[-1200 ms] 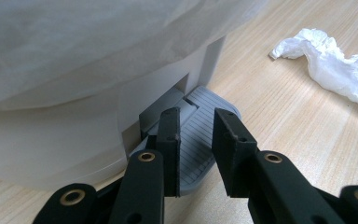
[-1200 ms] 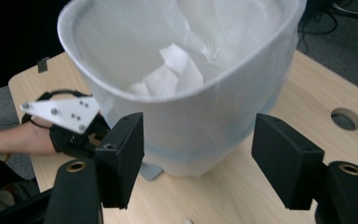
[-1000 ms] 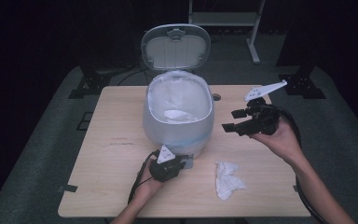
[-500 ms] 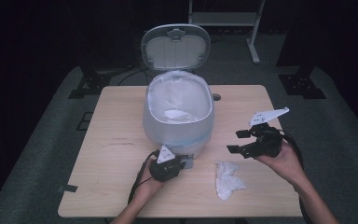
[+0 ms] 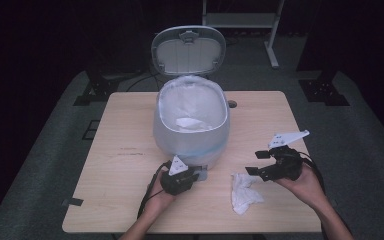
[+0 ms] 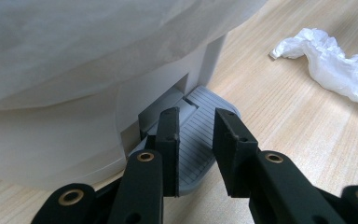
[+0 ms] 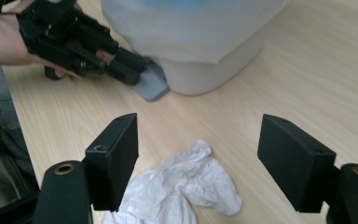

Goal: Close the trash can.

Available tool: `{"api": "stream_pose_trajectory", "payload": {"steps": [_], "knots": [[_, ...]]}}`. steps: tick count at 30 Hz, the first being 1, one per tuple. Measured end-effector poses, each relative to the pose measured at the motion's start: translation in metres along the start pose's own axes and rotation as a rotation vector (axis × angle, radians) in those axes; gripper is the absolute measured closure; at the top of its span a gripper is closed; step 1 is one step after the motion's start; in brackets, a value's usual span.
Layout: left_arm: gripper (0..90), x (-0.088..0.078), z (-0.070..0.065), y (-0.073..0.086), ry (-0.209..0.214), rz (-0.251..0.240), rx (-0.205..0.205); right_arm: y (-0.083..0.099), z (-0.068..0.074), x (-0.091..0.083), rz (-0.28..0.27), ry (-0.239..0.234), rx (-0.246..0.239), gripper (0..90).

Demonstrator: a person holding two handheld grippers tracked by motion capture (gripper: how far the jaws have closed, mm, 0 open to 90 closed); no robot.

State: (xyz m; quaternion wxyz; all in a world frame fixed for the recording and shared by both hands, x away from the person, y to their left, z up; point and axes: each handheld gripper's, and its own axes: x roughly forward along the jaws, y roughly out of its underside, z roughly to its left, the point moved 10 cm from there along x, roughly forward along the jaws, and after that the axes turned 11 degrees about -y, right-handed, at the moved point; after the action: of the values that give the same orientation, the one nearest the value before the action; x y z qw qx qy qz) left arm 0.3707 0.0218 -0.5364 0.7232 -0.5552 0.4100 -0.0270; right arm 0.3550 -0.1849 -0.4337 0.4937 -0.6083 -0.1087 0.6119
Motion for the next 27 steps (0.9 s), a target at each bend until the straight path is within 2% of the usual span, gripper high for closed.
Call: {"api": "stream_pose_trajectory", "payload": {"steps": [5, 15, 27], "knots": [[71.6, 0.000, 0.000, 0.000, 0.000, 0.001, 0.000, 0.013, -0.001, 0.009, 0.026, 0.013, 0.003, 27.5], [71.3, 0.000, 0.000, 0.000, 0.000, 0.001, 0.000, 0.027, -0.001, 0.018, 0.044, 0.028, -0.015, 27.4], [71.2, 0.000, 0.000, 0.000, -0.004, 0.001, 0.005, 0.039, 0.000, 0.027, 0.053, 0.008, -0.013, 27.0]]}}
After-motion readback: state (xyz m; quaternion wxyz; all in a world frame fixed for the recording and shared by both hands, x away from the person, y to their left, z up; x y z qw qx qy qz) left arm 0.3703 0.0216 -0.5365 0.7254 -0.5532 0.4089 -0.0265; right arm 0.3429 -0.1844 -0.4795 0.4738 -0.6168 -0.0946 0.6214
